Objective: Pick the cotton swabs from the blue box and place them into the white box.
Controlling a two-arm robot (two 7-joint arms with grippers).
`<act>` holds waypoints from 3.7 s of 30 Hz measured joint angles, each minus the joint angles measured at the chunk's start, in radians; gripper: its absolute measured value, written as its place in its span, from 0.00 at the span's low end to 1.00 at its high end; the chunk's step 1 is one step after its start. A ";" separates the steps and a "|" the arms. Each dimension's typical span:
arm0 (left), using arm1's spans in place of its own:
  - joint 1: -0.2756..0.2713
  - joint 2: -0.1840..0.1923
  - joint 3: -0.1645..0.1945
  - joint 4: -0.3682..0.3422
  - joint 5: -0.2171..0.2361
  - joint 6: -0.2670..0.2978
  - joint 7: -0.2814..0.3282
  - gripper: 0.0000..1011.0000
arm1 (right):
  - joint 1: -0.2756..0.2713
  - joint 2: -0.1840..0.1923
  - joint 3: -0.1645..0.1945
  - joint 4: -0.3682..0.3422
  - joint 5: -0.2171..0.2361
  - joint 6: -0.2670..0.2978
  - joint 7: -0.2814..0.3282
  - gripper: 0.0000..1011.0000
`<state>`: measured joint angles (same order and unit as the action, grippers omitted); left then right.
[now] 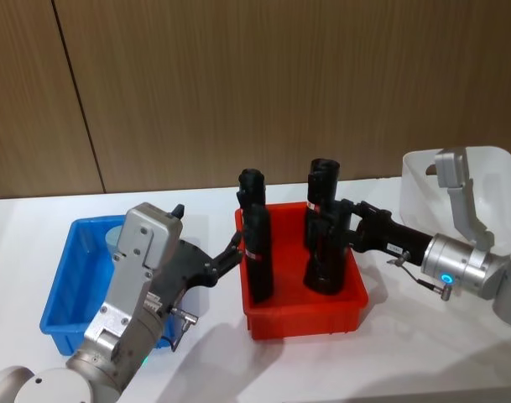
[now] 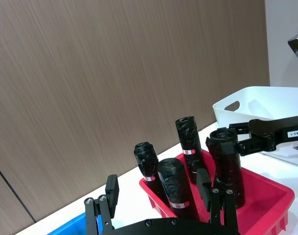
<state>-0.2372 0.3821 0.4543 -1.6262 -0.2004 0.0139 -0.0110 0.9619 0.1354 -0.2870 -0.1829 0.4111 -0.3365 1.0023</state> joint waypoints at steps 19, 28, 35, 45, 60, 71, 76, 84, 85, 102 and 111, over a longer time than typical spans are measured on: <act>0.000 0.000 0.000 0.000 0.000 0.000 0.000 0.99 | 0.047 -0.025 -0.004 0.079 -0.023 -0.045 -0.012 0.45; 0.000 0.000 0.000 0.000 0.000 0.000 0.000 0.99 | 0.056 -0.025 0.012 0.077 -0.023 -0.065 -0.007 0.39; 0.000 0.000 0.000 0.000 0.000 0.000 0.000 0.99 | 0.016 -0.006 0.036 -0.052 -0.016 -0.045 -0.014 0.36; 0.000 0.000 0.000 0.000 0.000 0.000 0.000 0.99 | -0.162 0.060 0.082 -0.491 0.001 0.111 -0.105 0.33; 0.000 0.000 0.000 0.000 0.000 0.000 0.000 0.99 | -0.319 0.155 0.164 -0.878 -0.009 0.247 -0.271 0.33; 0.000 0.000 0.000 0.000 0.000 0.000 0.000 0.99 | -0.382 0.213 0.220 -1.008 -0.047 0.305 -0.389 0.33; 0.000 0.000 0.000 0.000 0.000 0.000 0.000 0.99 | -0.404 0.238 0.245 -1.043 -0.070 0.334 -0.449 0.33; 0.000 0.000 0.000 0.000 0.000 0.000 0.000 0.99 | -0.429 0.271 0.280 -1.067 -0.105 0.381 -0.535 0.33; 0.000 0.000 0.000 0.000 0.000 0.000 0.000 0.99 | -0.431 0.274 0.283 -1.067 -0.109 0.385 -0.541 0.33; 0.000 0.000 0.000 0.000 0.000 0.000 0.000 0.99 | -0.467 0.313 0.331 -1.071 -0.128 0.432 -0.620 0.80; 0.000 0.000 0.000 0.000 0.000 0.000 0.000 0.99 | -0.489 0.324 0.347 -1.097 -0.121 0.441 -0.634 0.99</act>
<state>-0.2372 0.3821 0.4542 -1.6262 -0.2004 0.0139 -0.0109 0.4727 0.4594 0.0598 -1.2795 0.2905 0.1046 0.3679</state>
